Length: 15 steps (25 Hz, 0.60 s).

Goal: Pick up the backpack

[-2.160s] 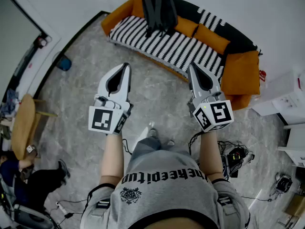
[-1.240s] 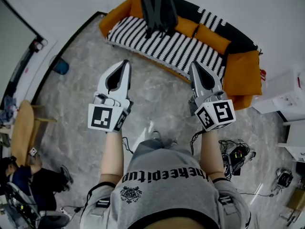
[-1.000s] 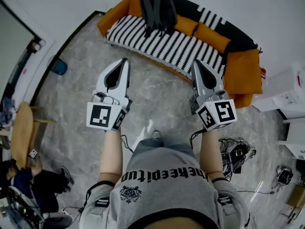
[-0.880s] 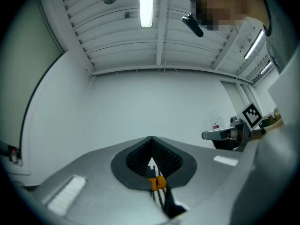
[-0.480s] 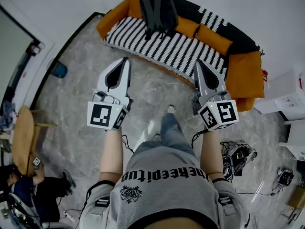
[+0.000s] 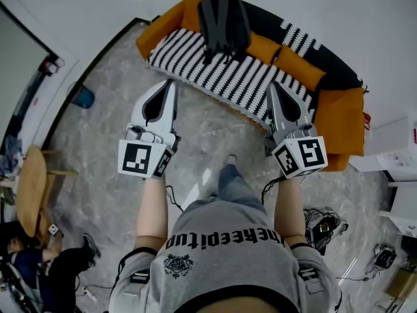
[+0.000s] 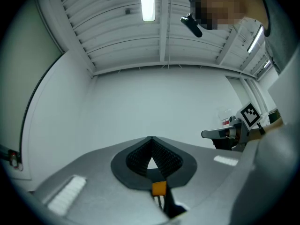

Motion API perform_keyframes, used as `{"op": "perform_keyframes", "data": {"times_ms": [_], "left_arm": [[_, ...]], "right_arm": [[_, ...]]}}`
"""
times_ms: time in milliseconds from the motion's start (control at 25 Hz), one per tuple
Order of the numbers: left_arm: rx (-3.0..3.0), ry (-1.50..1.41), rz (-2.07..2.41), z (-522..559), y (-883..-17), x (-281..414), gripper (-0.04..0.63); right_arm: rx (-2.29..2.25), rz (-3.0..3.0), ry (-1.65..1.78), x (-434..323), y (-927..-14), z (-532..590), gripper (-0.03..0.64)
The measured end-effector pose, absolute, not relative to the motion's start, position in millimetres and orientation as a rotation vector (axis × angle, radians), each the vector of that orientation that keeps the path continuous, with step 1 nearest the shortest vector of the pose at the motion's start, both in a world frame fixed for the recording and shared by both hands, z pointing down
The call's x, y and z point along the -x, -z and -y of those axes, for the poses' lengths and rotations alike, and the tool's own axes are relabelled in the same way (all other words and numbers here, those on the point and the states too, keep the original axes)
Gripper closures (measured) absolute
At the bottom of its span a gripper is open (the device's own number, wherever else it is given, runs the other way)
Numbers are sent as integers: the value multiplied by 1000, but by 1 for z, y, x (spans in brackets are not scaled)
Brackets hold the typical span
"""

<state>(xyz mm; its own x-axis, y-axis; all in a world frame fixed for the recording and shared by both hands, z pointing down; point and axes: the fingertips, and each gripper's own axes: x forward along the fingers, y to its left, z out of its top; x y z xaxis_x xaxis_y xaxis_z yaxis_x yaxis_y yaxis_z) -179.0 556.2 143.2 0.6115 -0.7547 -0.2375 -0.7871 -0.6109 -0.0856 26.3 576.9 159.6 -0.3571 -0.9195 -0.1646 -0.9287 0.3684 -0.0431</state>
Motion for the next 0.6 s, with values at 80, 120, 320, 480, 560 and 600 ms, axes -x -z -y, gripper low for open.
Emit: {"op": "perform_keyframes", "data": {"times_ms": [80, 120, 320, 480, 560, 600], "left_arm": [[2651, -267, -1293, -542, -141, 172, 580], [2649, -268, -1295, -535, -140, 168, 580], [2649, -264, -1303, -500, -136, 145, 580], [2637, -277, -1295, -475, -133, 129, 580], [2633, -277, -1294, -464, -132, 121, 580], [2629, -280, -1294, -459, -132, 118, 580]], "right_arm": [[1665, -2479, -87, -30, -158, -561, 614], [1658, -2487, -89, -33, -157, -553, 614], [1636, -2520, -111, -48, -151, -514, 614], [1614, -2539, -122, -61, -148, -488, 614], [1614, -2543, -121, -68, -149, -476, 614], [1615, -2546, -118, -72, -150, -470, 614]]}}
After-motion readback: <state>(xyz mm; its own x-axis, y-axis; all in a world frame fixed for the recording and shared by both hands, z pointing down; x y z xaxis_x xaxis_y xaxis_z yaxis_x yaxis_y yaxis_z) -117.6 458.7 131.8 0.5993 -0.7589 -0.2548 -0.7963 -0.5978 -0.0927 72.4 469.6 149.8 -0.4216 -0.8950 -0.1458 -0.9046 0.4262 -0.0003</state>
